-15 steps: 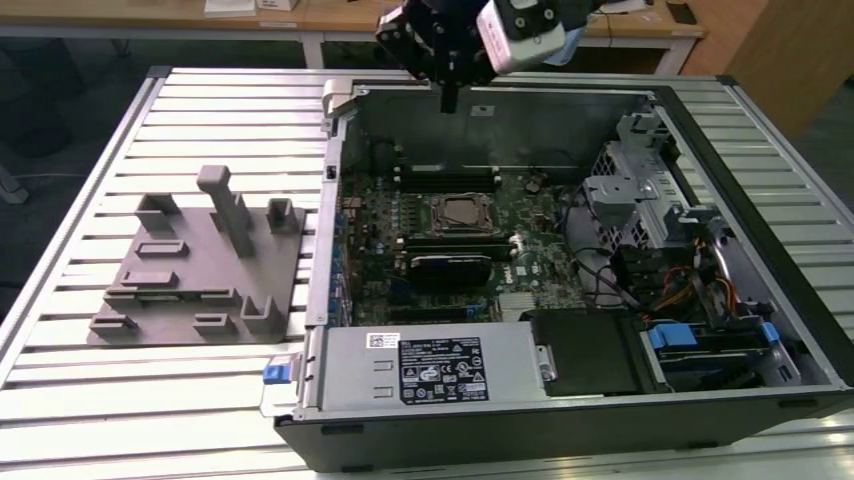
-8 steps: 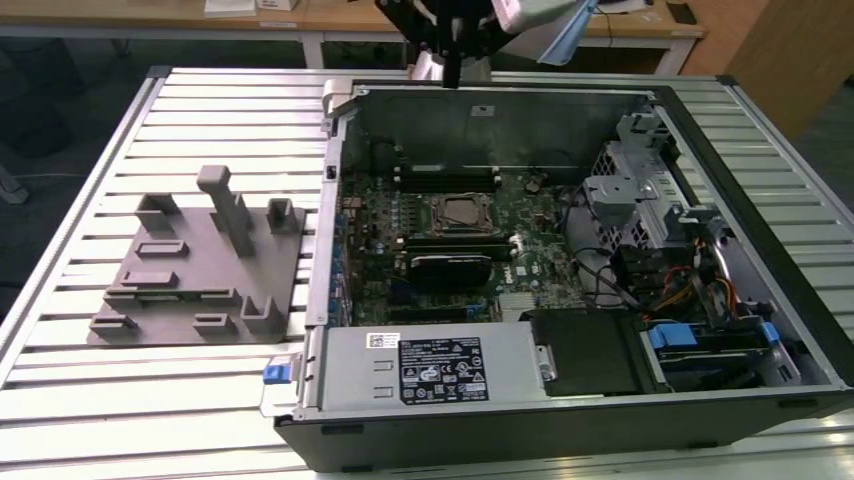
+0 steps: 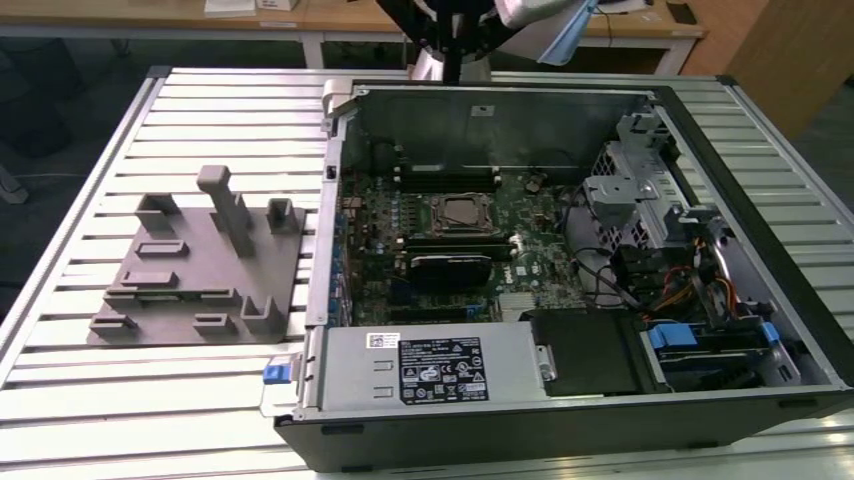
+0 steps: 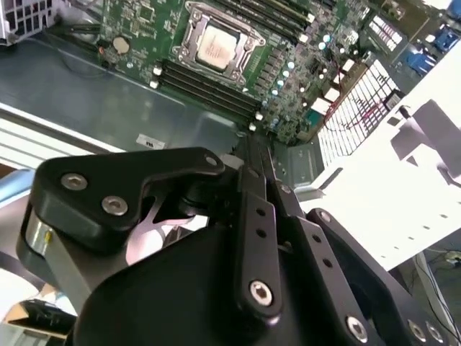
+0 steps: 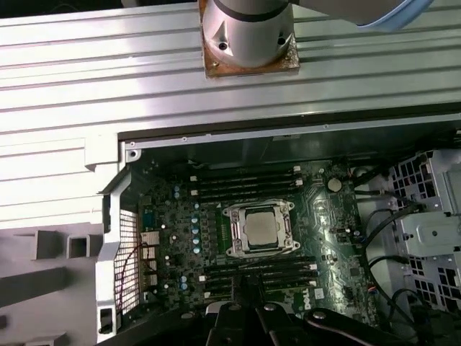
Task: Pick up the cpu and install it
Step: 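Install the second cpu locking lever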
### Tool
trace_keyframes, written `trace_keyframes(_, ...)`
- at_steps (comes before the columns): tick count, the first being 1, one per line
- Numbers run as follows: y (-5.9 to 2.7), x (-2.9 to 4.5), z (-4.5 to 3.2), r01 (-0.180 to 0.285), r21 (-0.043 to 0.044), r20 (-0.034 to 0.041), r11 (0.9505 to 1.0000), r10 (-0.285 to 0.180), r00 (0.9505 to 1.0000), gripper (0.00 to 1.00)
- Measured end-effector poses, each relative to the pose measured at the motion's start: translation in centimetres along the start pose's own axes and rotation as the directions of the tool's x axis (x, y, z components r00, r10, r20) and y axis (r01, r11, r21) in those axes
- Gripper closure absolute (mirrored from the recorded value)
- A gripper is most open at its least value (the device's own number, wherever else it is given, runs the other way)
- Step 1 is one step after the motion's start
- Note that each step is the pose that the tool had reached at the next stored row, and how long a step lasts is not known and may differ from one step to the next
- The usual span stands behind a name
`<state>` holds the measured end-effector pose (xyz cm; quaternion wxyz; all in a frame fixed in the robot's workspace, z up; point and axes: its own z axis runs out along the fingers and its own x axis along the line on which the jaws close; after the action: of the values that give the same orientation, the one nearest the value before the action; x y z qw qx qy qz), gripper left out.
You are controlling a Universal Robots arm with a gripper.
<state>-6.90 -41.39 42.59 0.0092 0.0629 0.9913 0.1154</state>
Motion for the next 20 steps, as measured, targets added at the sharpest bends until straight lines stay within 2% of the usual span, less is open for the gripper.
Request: trace_keyframes(20,-0.70,0.01,2.94,0.000,0.0000,0.0007,1.0000,0.000,1.0000,0.89)
